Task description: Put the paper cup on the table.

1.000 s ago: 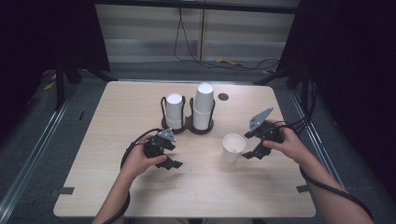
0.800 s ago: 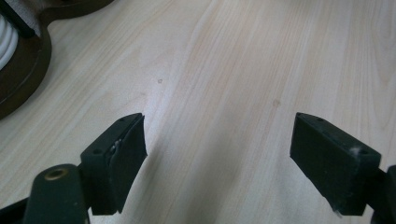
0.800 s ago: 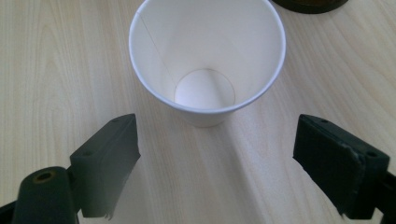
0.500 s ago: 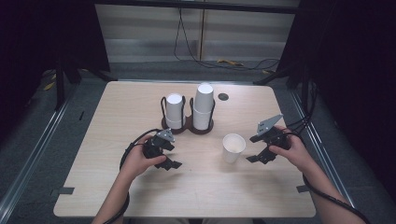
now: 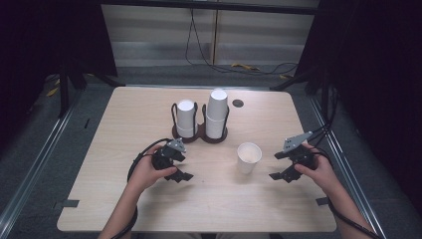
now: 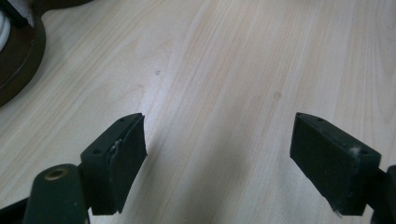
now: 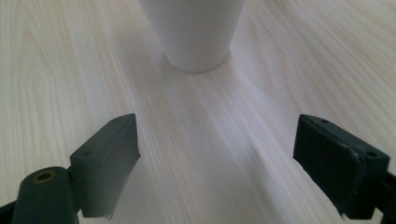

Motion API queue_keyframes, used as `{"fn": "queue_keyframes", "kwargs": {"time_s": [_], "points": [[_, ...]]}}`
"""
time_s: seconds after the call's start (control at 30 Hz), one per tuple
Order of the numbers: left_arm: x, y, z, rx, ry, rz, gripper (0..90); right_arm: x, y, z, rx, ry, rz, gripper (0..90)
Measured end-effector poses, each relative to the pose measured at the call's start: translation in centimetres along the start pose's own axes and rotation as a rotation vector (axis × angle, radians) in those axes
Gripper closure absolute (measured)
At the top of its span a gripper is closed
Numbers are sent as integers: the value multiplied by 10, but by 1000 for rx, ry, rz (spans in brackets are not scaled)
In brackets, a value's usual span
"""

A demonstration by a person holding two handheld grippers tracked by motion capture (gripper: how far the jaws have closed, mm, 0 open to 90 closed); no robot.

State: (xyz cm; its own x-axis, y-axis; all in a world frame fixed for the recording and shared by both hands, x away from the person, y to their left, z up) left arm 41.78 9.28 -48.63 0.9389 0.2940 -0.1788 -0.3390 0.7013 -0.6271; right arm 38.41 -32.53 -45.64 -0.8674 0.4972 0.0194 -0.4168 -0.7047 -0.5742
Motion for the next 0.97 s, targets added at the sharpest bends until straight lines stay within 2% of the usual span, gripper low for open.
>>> {"fn": "queue_keyframes", "kwargs": {"time_s": [0.07, 0.1, 0.23, 0.27, 0.3, 0.33, 0.4, 0.5, 0.57, 0.6, 0.67, 0.73, 0.8, 0.83, 0.87, 0.97], "points": [[1, 1, 0, 7, 3, -5, 183, 0, 4, 2, -8, -2, -11, 138], [2, 1, 1, 22, 1, -26, 183, -1, 5, 2, -8, 6, -8, 137], [2, 4, 1, 17, -4, -17, 183, -1, 11, 3, -16, 19, -26, 137], [1, 4, 1, 1, -7, 0, 183, -1, 12, 3, -14, 17, -31, 137], [1, 5, 1, 8, -7, 2, 183, -1, 14, 2, -14, 20, -35, 137], [2, 6, 1, 16, -7, -15, 183, -1, 15, 1, -17, 17, -33, 137], [1, 8, 1, 7, -14, 3, 183, -1, 17, 1, -10, 20, -37, 138], [2, 11, 1, 3, -19, -1, 183, 0, 21, 2, -18, 17, -48, 138], [4, 12, 4, 15, -27, -14, 183, 0, 22, 4, -21, 33, -48, 137], [3, 12, 4, -1, -30, 0, 183, 0, 24, 5, -18, 38, -51, 137], [4, 13, 5, 15, -32, -16, 183, -1, 26, 6, -13, 50, -53, 137], [3, 16, 5, 7, -40, 1, 183, 0, 29, 6, -13, 51, -53, 137], [4, 16, 7, 16, -41, -11, 183, 1, 33, 6, 0, 51, -59, 137], [4, 16, 6, 2, -39, 3, 183, 1, 34, 5, 8, 51, -58, 138], [4, 16, 7, 7, -38, -9, 182, 1, 35, 5, 15, 53, -59, 137], [4, 16, 6, 10, -48, -10, 182, 0, 35, 5, 13, 54, -59, 137]]}}
Point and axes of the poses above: each handheld gripper's, and its own axes: z roughly backward along the jaws, y roughly out of its underside, x roughly to its left, the point moved 1 cm from there along -z, roughly forward along the jaws, and after that the axes turned 2 degrees about y, right-handed, at the moved point
